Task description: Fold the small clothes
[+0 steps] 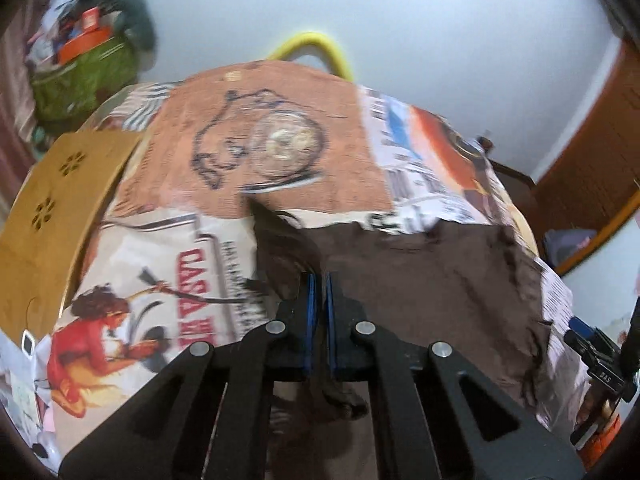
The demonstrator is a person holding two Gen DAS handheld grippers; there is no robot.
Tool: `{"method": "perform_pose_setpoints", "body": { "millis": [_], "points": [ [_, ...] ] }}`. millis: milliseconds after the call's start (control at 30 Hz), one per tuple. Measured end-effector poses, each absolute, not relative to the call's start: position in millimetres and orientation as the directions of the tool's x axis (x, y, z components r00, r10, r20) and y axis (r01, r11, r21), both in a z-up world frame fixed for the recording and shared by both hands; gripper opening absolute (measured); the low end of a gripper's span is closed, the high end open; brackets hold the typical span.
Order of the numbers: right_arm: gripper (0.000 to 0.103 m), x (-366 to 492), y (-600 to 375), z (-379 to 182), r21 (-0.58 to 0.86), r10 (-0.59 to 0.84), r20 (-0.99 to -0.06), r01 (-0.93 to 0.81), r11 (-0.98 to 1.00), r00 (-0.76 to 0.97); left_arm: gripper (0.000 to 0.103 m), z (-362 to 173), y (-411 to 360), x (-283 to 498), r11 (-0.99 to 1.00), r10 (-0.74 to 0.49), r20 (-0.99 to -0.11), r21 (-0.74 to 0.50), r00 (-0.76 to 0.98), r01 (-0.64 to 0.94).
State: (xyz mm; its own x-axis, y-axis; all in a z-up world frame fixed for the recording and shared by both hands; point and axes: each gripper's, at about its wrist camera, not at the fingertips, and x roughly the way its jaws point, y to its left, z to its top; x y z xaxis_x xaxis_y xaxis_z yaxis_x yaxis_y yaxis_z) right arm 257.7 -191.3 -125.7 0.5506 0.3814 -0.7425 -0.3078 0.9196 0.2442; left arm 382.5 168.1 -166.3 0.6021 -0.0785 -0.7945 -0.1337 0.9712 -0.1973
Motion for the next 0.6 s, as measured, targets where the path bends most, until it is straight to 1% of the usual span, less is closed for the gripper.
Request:
{"method": "perform_pose_setpoints", "body": {
  "millis": [100, 300, 400, 500, 567, 600],
  "points": [
    [0.063, 254, -193, -123, 0.243, 0.383, -0.738, -0.312, 0.919, 0.555, 0.005, -178, 144, 392, 0.972, -0.112, -0.816, -0.208, 0.568, -0.107],
    [0.063, 251, -202, -122, 0.231, 0.372, -0.739, -0.307, 0.923, 0.561, 0.005, -219, 121, 409, 0.964, -0.155, -0.869, -0.237, 0.469, -0.119],
    [0.063, 250, -206, -122, 0.238, 0.372, -0.741, -0.300, 0.924, 0.559, 0.005, -211, 116, 400, 0.973, -0.144, -0.862, -0.214, 0.486, -0.091],
    [0.063, 251, -207, -122, 0.228, 0.364, -0.743, -0.299, 0.927, 0.562, 0.018, -190, 121, 390, 0.986, -0.087, -0.843, -0.148, 0.530, -0.074],
    [0.063, 254, -207, -123, 0.226, 0.360, -0.743, -0.295, 0.928, 0.564, 0.040, -180, 131, 384, 0.991, -0.037, -0.832, -0.101, 0.554, -0.085],
    [0.063, 256, -207, -123, 0.230, 0.362, -0.743, -0.293, 0.928, 0.563, 0.044, -177, 136, 382, 0.993, -0.007, -0.823, -0.074, 0.568, -0.096]
  ]
}}
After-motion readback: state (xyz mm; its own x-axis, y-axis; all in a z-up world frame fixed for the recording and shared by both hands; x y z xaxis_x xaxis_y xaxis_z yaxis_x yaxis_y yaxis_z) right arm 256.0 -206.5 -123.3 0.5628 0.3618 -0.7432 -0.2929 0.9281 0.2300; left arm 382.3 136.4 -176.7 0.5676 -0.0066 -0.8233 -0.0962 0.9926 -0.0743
